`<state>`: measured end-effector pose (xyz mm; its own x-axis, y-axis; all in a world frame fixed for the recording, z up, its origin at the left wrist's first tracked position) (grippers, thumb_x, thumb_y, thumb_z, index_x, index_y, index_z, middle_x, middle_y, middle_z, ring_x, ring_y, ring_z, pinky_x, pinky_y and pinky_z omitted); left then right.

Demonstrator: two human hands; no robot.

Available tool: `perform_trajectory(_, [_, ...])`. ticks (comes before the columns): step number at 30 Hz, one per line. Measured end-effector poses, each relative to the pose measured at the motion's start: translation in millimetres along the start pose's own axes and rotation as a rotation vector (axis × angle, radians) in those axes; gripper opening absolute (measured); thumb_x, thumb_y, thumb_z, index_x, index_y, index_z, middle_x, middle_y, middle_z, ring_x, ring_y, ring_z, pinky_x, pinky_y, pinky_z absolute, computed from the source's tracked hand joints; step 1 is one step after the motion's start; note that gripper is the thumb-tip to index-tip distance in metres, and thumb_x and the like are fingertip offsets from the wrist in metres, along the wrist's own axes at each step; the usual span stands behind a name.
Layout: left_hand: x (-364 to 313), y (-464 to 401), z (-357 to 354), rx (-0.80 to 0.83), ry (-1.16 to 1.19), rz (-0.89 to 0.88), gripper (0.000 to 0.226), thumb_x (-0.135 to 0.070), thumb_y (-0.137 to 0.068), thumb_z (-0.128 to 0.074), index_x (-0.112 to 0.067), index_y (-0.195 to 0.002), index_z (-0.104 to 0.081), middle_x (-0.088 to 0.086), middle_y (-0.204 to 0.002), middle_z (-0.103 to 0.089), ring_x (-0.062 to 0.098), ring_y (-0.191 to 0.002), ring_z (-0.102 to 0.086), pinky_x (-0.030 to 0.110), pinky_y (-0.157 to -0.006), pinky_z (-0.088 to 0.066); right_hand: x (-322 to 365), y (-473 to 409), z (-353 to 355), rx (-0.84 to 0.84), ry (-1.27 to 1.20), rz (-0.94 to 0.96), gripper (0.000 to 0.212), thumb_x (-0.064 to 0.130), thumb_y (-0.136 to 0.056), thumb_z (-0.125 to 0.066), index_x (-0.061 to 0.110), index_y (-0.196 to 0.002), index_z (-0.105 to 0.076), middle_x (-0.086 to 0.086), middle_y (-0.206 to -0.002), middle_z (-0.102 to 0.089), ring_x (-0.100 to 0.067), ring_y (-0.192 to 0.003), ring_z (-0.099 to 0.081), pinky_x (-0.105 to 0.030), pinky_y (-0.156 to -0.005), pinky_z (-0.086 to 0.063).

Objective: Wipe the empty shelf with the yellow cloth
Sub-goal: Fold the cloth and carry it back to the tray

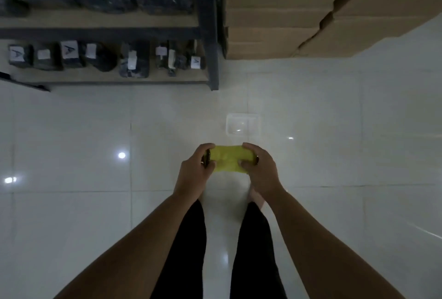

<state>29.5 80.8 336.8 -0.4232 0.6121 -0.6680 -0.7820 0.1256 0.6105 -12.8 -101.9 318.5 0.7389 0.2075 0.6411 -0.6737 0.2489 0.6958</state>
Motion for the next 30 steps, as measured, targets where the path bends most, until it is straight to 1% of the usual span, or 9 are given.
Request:
perform_trajectory(3, [30.6, -47.5, -37.3, -0.059, -0.023, 0.036, 0.043, -0.017, -0.086, -0.058, -0.033, -0.125, -0.051, 0.01, -0.098, -0.067, 0.029, -0.079, -0.066, 0.044, -0.079, -0.055, -30.3, -60.6, -9.1, 0.103, 0.128, 0.037, 0.062, 0.002, -0.076, -0.061, 0.019, -0.134, -0.047, -0.012, -0.129, -0.048, -0.023, -0.118, -0.048, -0.022, -0.092, -0.035])
perform_trajectory(5, [51.9, -81.4, -64.4, -0.075, -0.043, 0.039, 0.044, -0.017, -0.087, -0.058, -0.03, -0.128, -0.05, 0.012, -0.103, -0.067, 0.029, -0.083, -0.065, 0.042, -0.081, -0.053, -54.1, -101.4, -11.5, 0.134, 0.166, 0.059, 0.064, 0.001, -0.077, -0.061, 0.021, -0.136, -0.045, -0.011, -0.132, -0.048, -0.023, -0.119, -0.047, -0.022, -0.095, -0.034])
perform_trajectory(8, [83.5, -137.8, -107.5, -0.072, -0.057, 0.027, 0.046, -0.019, -0.087, -0.06, -0.026, -0.131, -0.049, 0.01, -0.106, -0.066, 0.026, -0.084, -0.063, 0.037, -0.083, -0.052, -94.6, -163.8, -6.2, 0.097, 0.127, 0.066, 0.058, 0.001, -0.077, -0.065, 0.026, -0.128, -0.053, -0.004, -0.123, -0.057, -0.023, -0.108, -0.055, -0.037, -0.097, -0.046])
perform_trajectory(12, [130.9, -209.5, -170.5, -0.018, -0.073, 0.023, 0.053, -0.017, -0.085, -0.062, -0.025, -0.135, -0.044, 0.01, -0.114, -0.061, 0.023, -0.091, -0.058, 0.027, -0.08, -0.044, -152.5, -238.1, -7.9, 0.022, 0.11, 0.05, 0.038, 0.002, -0.074, -0.066, 0.028, -0.101, -0.058, -0.005, -0.101, -0.061, -0.03, -0.083, -0.06, -0.049, -0.078, -0.055])
perform_trajectory(15, [156.7, -252.3, -206.6, 0.032, -0.098, -0.004, 0.061, -0.018, -0.086, -0.06, -0.025, -0.141, -0.033, 0.01, -0.123, -0.054, 0.023, -0.103, -0.055, 0.027, -0.083, -0.042, -181.6, -282.9, -13.7, -0.023, 0.144, 0.055, 0.035, 0.002, -0.075, -0.067, 0.027, -0.098, -0.059, -0.004, -0.098, -0.06, -0.027, -0.078, -0.059, -0.044, -0.074, -0.056])
perform_trajectory(17, [171.7, -281.0, -222.1, 0.041, -0.177, -0.042, 0.061, -0.019, -0.088, -0.058, -0.026, -0.142, -0.029, 0.012, -0.121, -0.055, 0.025, -0.103, -0.056, 0.033, -0.086, -0.044, -198.2, -313.0, -19.7, -0.051, 0.169, 0.077, 0.035, 0.003, -0.076, -0.066, 0.026, -0.101, -0.058, -0.004, -0.098, -0.059, -0.021, -0.073, -0.056, -0.034, -0.065, -0.054])
perform_trajectory(19, [181.5, -306.5, -227.6, 0.012, -0.326, -0.077, 0.06, -0.024, -0.089, -0.056, -0.027, -0.142, -0.029, 0.012, -0.119, -0.058, 0.03, -0.106, -0.055, 0.042, -0.093, -0.042, -211.3, -336.8, -24.7, -0.075, 0.201, 0.099, 0.035, 0.004, -0.077, -0.066, 0.025, -0.103, -0.058, -0.005, -0.098, -0.059, -0.019, -0.072, -0.054, -0.021, -0.057, -0.044])
perform_trajectory(27, [177.7, -344.5, -240.2, -0.128, -0.699, -0.252, 0.055, -0.028, -0.087, -0.057, -0.027, -0.137, -0.036, 0.006, -0.1, -0.064, 0.028, -0.107, -0.04, 0.038, -0.085, -0.021, -233.2, -371.6, -35.3, -0.131, 0.349, 0.162, 0.036, 0.006, -0.078, -0.065, 0.019, -0.11, -0.057, -0.006, -0.089, -0.055, -0.021, -0.076, -0.051, -0.024, -0.064, -0.035])
perform_trajectory(30, [176.3, -347.8, -246.6, -0.156, -0.757, -0.3, 0.054, -0.029, -0.086, -0.058, -0.027, -0.136, -0.038, 0.002, -0.098, -0.065, 0.027, -0.109, -0.039, 0.042, -0.091, -0.018, -234.7, -377.6, -37.3, -0.153, 0.384, 0.185, 0.039, 0.004, -0.078, -0.066, 0.017, -0.114, -0.058, -0.01, -0.094, -0.058, -0.023, -0.08, -0.052, -0.024, -0.067, -0.037])
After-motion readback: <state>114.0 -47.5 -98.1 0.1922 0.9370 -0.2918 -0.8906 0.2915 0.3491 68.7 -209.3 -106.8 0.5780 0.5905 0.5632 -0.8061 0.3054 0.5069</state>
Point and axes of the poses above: each hand's wrist, its own y-axis away from the middle knuckle, its own z-axis out of the back of the hand, x = y × z, the point moved 10 cm from there along -y, towards the middle knuckle
